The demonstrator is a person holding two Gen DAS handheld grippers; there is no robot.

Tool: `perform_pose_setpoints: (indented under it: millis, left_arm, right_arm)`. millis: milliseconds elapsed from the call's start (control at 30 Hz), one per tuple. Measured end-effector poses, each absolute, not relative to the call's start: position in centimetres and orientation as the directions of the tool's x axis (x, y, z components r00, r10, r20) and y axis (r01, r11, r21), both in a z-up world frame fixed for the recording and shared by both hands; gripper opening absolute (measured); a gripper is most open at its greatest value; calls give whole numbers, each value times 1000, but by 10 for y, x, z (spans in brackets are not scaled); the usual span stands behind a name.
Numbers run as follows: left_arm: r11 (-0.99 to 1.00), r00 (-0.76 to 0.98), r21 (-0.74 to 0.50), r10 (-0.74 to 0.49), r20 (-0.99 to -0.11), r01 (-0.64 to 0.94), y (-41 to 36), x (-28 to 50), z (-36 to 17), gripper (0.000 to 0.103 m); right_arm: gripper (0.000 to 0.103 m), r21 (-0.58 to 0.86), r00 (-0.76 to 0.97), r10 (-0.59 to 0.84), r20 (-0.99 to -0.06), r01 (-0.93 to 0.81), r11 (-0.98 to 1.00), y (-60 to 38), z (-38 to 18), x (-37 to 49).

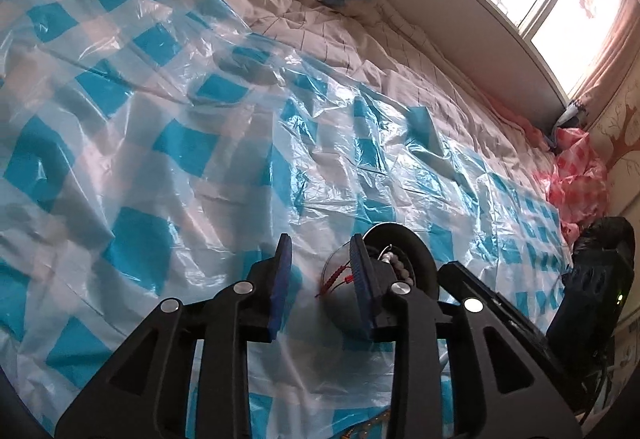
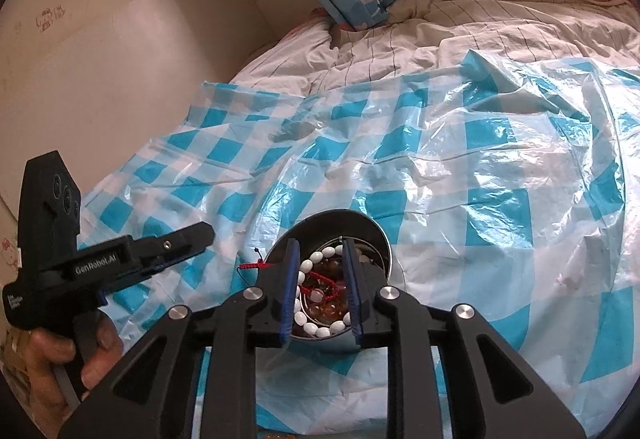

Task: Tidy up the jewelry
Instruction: 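Lower both bracelets into the silver tin and open both grippers, then withdraw both grippers from the tin to the remaining bracelets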

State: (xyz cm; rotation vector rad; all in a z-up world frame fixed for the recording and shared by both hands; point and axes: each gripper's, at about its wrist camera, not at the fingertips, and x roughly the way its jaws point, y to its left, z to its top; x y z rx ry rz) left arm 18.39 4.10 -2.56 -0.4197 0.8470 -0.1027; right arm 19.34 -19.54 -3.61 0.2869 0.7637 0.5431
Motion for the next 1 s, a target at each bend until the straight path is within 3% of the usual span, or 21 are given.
perform_pose_setpoints:
  millis: [367,1000]
  left_arm:
    - [936,621,-352,-264,-738,-20,32,172,-29,35]
    - [959,539,-210,-281,-794,191,-11,67,-33,37]
  right_arm:
    - [36,382,592,528,-609,-364,849,-191,-35,186]
    - [48,237,570,409,-713,-353,905,-209,-36,87]
